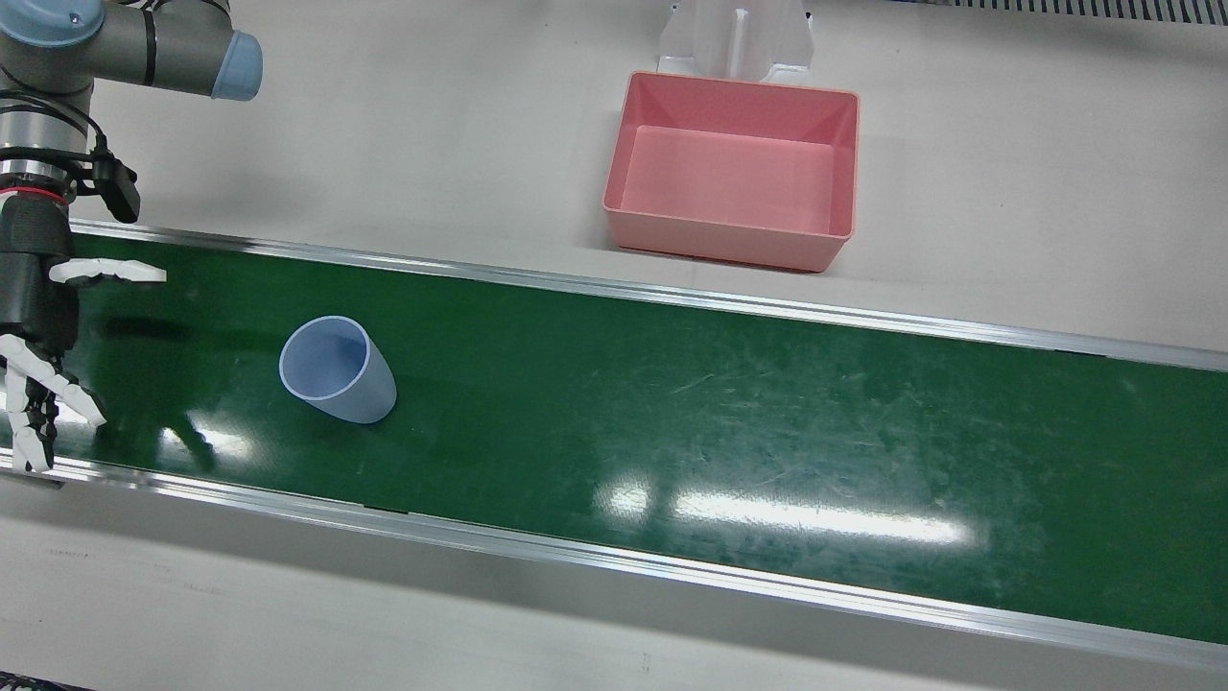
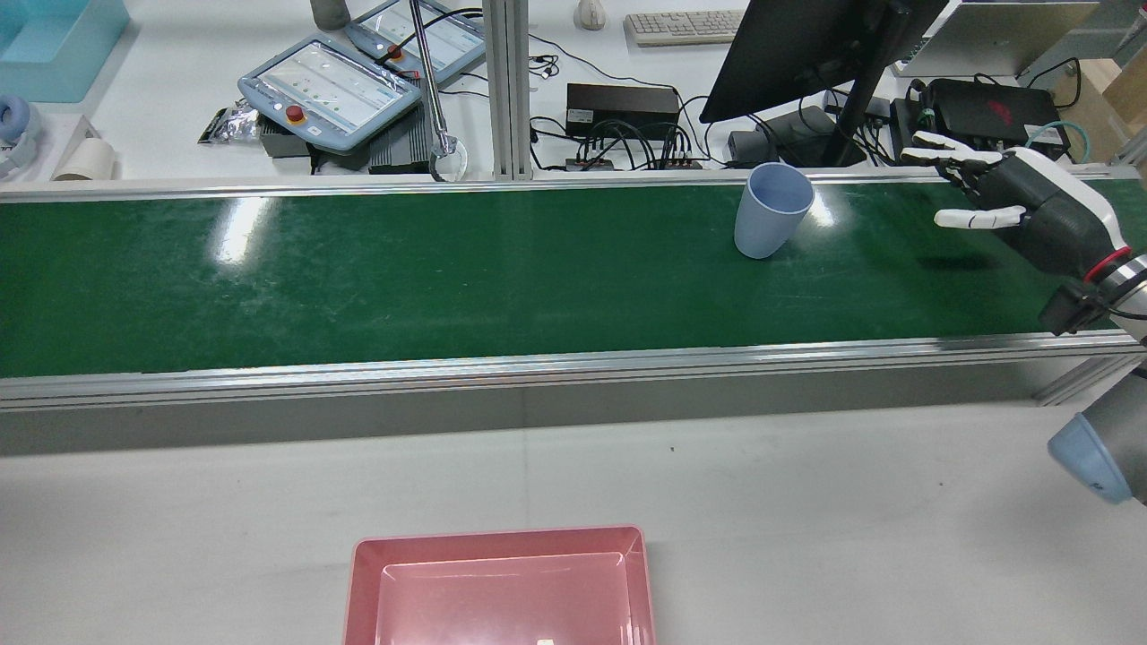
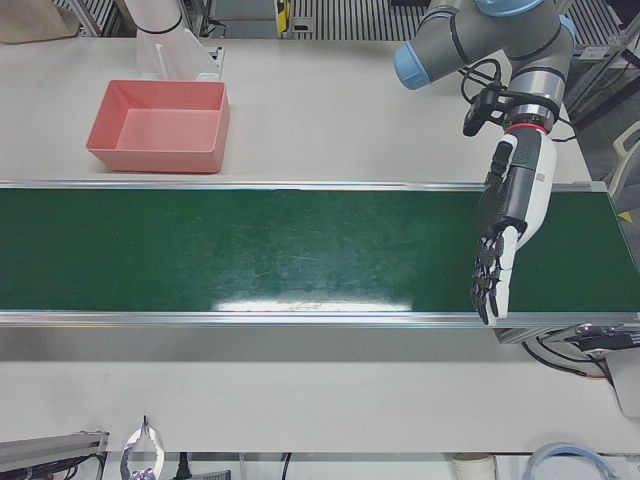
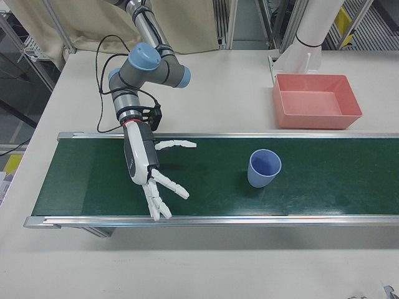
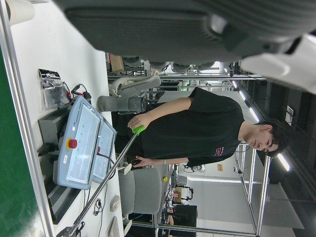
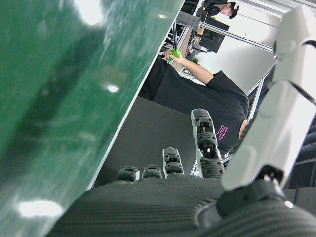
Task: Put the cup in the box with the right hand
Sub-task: 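Close the right hand around the light blue cup on the belt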
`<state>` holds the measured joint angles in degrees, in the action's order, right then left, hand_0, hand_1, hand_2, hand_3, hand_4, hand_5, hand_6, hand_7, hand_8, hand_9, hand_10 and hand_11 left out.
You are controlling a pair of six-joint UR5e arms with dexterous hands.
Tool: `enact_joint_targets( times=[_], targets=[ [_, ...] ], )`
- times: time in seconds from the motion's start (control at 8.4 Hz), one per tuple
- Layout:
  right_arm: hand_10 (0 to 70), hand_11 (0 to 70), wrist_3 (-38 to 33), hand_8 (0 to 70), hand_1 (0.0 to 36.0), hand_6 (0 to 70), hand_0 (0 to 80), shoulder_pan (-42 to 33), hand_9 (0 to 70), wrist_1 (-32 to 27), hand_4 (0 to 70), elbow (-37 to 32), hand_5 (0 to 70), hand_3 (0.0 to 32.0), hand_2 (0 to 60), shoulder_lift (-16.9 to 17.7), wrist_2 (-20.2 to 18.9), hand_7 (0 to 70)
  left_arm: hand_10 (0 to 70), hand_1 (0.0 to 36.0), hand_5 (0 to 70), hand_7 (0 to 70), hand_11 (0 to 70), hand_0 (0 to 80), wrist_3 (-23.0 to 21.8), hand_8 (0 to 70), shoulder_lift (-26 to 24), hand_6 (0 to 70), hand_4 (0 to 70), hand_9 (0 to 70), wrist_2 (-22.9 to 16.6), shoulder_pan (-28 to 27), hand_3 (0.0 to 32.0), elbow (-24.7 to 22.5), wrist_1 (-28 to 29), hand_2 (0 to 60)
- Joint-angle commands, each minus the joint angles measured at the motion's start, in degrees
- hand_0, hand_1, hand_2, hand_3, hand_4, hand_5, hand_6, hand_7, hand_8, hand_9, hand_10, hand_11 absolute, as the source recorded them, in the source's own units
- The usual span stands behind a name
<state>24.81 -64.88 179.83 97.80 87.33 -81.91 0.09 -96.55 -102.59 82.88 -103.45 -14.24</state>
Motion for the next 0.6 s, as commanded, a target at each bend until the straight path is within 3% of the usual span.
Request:
enact_joint_targets(
  times=[0.0, 0.12, 0.48],
  targets=[
    [1.9, 3.9, 0.1, 0.5, 10.9, 3.8, 43.4, 1.0, 4.7, 0.0, 10.9, 0.0, 3.2, 0.0, 19.4, 0.0, 0.0, 15.1, 0.0, 0.0, 0.0, 0.0, 0.0, 0.0, 0.0, 0.0, 0.0, 0.0, 0.0, 0.0, 0.0, 0.0, 0.0, 0.0, 0.0, 0.0],
    [1.8, 3.9, 0.1, 0.4, 10.9, 3.8, 43.4, 1.0, 4.6, 0.0, 10.8, 0.1, 3.2, 0.0, 15.7, 0.0, 0.0, 15.0, 0.0, 0.0, 0.0, 0.0, 0.0, 0.0, 0.0, 0.0, 0.0, 0.0, 0.0, 0.0, 0.0, 0.0, 0.0, 0.0, 0.0, 0.0],
    [1.8, 3.9, 0.1, 0.5, 12.0, 3.9, 42.9, 1.6, 4.8, 0.0, 10.1, 0.1, 3.2, 0.0, 22.7, 0.0, 0.1, 15.4, 0.0, 0.0, 0.0, 0.0, 0.0, 0.0, 0.0, 0.0, 0.0, 0.0, 0.0, 0.0, 0.0, 0.0, 0.0, 0.0, 0.0, 0.0]
  ],
)
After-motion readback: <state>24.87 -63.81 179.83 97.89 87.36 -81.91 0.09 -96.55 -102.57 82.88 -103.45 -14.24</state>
